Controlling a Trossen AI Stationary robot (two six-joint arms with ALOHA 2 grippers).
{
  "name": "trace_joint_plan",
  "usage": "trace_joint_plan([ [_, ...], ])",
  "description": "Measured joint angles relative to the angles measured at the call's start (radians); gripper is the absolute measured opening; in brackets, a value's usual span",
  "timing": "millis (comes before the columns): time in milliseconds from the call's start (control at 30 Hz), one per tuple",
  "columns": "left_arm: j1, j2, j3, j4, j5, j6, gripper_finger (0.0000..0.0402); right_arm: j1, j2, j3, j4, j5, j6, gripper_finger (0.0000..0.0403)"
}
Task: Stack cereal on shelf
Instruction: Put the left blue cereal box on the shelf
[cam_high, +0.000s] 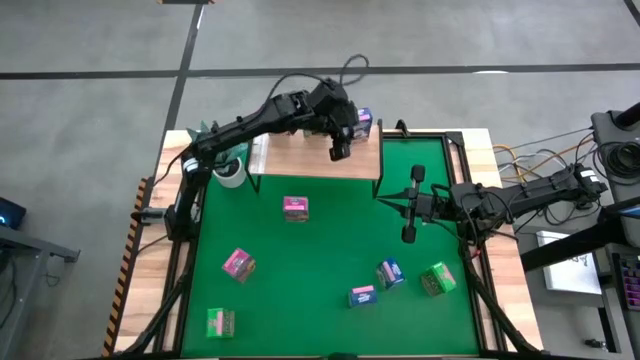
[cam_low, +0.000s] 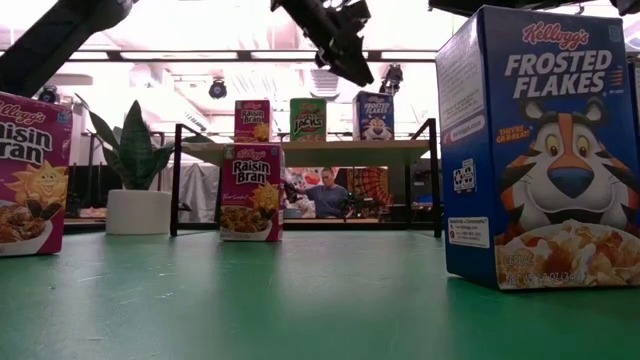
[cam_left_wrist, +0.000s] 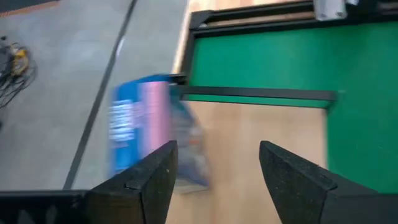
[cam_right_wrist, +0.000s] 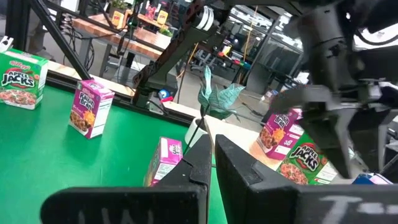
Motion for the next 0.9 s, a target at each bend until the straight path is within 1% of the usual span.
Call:
trace_joint_plan([
  [167,-0.06,0.0,-0.054,0.023,-0.035,0.031,0.016,0.0,0.0,0.0,-0.003,0.0,-0.001,0.0013],
  [233,-0.073,0.001,-0.095,0.058,-0.096,0.052,0.0137,0.0,0.0,0.0,-0.008,0.0,-0.001,0.0013],
  [333,-0.074,0.002,-0.159,0.105,-0.243,0.062,0.0104,0.0,0.0,0.0,-0.008,0.0,-0.002,0.0013],
  [400,-0.065,0.002,-0.198,0.139,-0.297,0.062,0.0084,0.0,0.0,0.0,-0.009,0.0,-0.006,0.0013],
  [533,-0.04,0.003,-0.253,0.195,-0.303,0.062,0.0056,0.0,0.0,0.0,-0.009,0.0,-0.013,0.0013],
  [633,-0.024,0.003,-0.281,0.246,-0.303,0.06,0.0043,0.0,0.0,0.0,-0.009,0.0,-0.018,0.0013],
  [900,-0.01,0.004,-0.285,0.26,-0.303,0.035,0.0039,0.0,0.0,0.0,-0.011,0.0,-0.021,0.0013],
])
